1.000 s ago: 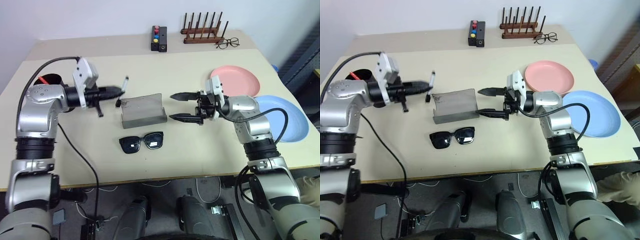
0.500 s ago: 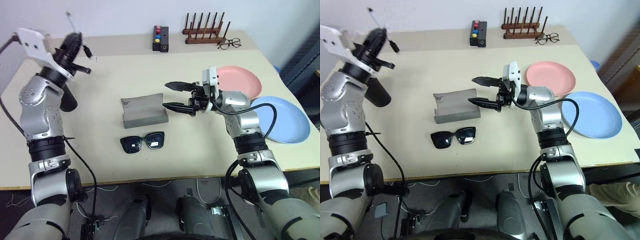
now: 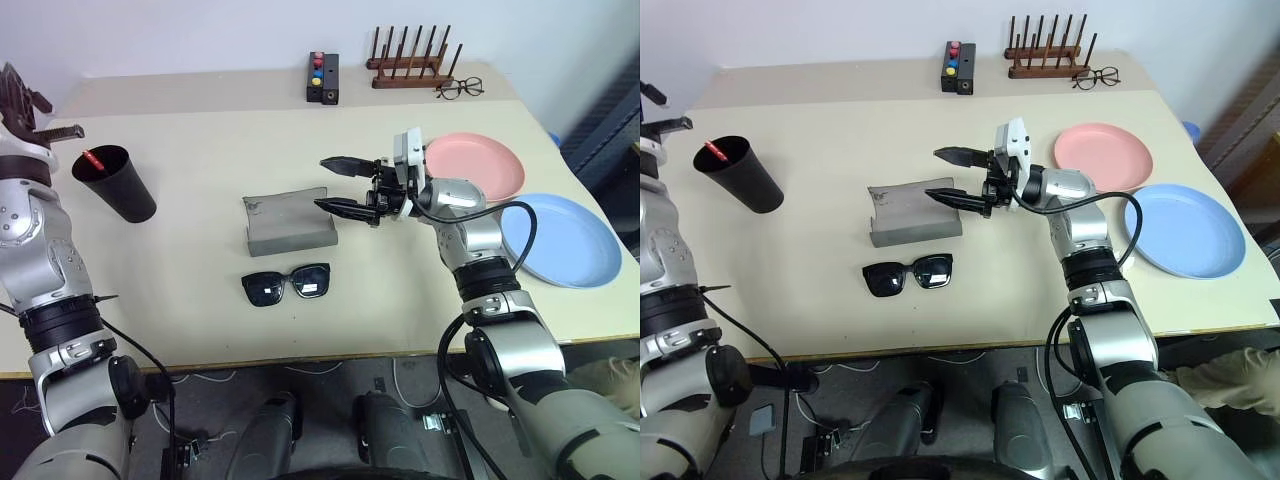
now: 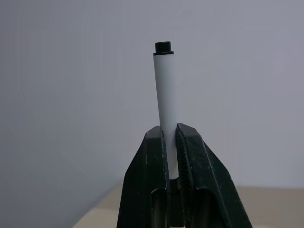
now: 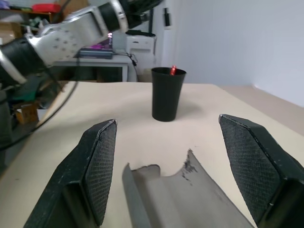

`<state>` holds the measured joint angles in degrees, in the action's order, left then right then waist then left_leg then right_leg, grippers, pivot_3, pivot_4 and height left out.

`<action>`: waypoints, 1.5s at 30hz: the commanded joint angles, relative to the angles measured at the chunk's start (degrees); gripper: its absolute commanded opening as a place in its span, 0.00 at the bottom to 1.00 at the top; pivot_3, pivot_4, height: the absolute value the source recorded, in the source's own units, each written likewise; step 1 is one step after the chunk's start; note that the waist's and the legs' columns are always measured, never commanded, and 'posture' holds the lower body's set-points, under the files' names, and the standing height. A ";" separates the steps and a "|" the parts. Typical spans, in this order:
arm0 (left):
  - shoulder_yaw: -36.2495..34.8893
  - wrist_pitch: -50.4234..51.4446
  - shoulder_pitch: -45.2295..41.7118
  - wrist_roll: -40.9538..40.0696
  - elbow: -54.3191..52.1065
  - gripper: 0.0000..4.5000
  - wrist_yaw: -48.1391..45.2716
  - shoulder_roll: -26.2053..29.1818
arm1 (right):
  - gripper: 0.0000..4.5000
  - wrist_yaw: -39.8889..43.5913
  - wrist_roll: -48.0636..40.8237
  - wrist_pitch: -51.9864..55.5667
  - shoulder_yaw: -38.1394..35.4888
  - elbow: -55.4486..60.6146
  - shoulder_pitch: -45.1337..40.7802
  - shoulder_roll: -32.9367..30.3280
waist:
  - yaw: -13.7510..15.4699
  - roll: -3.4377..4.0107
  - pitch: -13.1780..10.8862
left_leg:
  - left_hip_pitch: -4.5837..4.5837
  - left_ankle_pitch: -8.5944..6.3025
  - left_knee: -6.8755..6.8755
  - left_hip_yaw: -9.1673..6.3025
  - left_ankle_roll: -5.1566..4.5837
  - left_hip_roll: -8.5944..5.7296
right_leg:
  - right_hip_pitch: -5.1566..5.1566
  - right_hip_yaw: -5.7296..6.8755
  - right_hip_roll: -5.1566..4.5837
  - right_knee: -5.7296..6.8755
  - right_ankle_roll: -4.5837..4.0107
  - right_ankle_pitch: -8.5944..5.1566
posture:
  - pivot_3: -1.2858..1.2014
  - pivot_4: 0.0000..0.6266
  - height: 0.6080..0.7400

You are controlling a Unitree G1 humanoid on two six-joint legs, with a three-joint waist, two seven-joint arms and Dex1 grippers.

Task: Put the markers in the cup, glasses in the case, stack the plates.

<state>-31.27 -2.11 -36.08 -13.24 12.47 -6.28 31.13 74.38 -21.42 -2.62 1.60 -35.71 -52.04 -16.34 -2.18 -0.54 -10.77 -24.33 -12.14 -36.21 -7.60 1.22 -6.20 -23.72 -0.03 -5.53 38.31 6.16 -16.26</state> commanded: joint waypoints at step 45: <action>3.51 -0.76 4.43 -0.52 3.74 0.01 4.41 -3.05 | 0.78 -1.84 -0.38 -0.79 -0.94 3.93 0.92 0.64 | -0.20 -0.01 0.01 | 0.00 0.00 0.03 0.00 0.00 0.00 | -0.02 -0.01 0.00 0.00 0.00 0.00 | 0.52 0.24 1.00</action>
<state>-27.68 -2.08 -31.38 -13.27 18.02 -1.87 27.73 72.42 -20.99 -3.22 1.59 -34.08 -50.57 -15.79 -2.39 -0.55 -10.76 -24.33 -12.14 -36.19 -7.60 1.22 -6.19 -23.74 -0.04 -5.54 38.31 6.16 -16.26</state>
